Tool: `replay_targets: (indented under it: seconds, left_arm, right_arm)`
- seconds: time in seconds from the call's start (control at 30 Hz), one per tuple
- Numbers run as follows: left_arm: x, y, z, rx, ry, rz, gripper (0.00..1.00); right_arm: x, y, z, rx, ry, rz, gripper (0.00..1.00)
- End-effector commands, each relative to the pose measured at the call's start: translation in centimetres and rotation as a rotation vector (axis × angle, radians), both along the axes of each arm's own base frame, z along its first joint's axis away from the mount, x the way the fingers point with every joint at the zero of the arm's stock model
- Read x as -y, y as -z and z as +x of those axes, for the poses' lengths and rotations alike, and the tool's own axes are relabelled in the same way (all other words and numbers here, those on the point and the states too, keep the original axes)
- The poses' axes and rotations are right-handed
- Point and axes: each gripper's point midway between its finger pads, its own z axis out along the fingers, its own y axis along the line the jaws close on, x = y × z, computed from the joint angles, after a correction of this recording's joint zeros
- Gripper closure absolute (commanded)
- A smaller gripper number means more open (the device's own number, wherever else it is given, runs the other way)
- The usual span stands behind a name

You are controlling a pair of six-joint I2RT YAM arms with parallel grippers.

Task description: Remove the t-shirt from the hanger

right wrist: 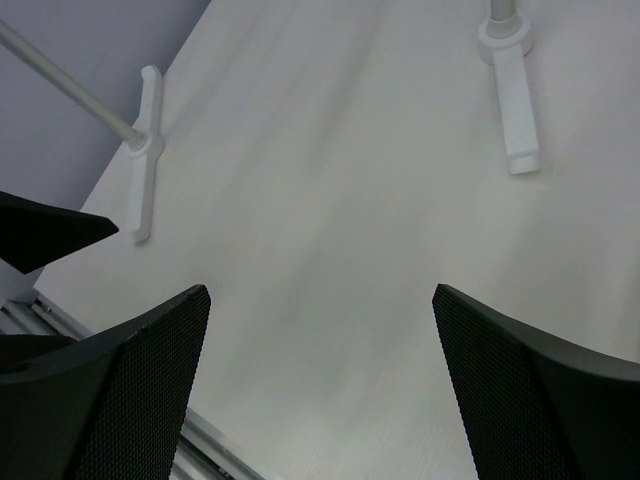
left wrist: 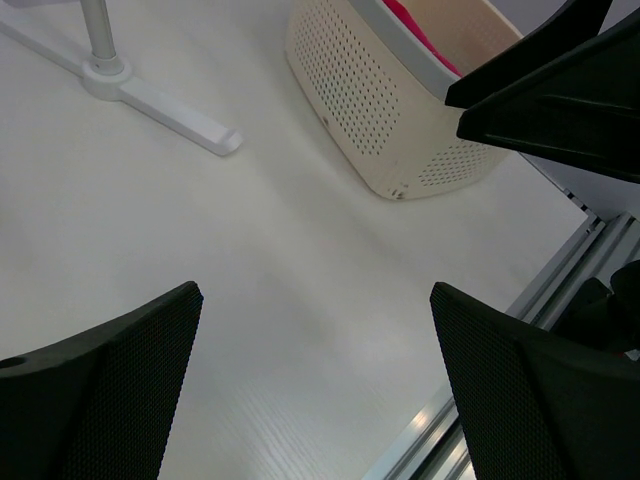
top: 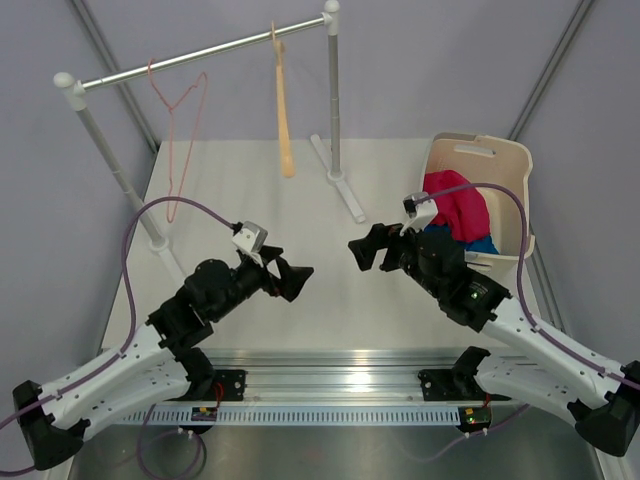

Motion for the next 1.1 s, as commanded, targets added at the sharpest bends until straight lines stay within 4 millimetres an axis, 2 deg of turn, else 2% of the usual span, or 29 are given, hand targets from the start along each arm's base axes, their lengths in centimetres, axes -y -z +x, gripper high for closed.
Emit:
replay_targets:
  seconds: [0.0, 0.23, 0.37, 0.7, 0.87, 1.07]
  left_arm:
    - [0.7, -2.0, 0.1, 0.074, 0.026, -0.051, 0.01]
    - [1.5, -1.2, 0.3, 0.052, 0.048, -0.019, 0.01]
    - [0.8, -0.9, 0.9, 0.057, 0.004, 0.004, 0.01]
    - [0.9, -1.0, 0.9, 0.054, 0.003, -0.004, 0.01]
    - [0.3, -0.8, 1.1, 0.057, -0.025, 0.002, 0.01]
    - [0.3, -0.8, 1.1, 0.058, -0.027, 0.003, 0.01]
  right_arm:
    - [1.9, -1.2, 1.5, 0.068, 0.144, 0.056, 0.01]
    - [1.0, -2.2, 0.2, 0.084, 0.048, 0.082, 0.00]
    - [1.7, -2.0, 0.5, 0.088, 0.086, 0.062, 0.01]
    - [1.8, -1.6, 0.7, 0.081, 0.098, 0.057, 0.01]
    - [1.8, -1.2, 1.1, 0.069, 0.110, 0.035, 0.01]
    - [1.8, -1.5, 1.0, 0.078, 0.107, 0.037, 0.01]
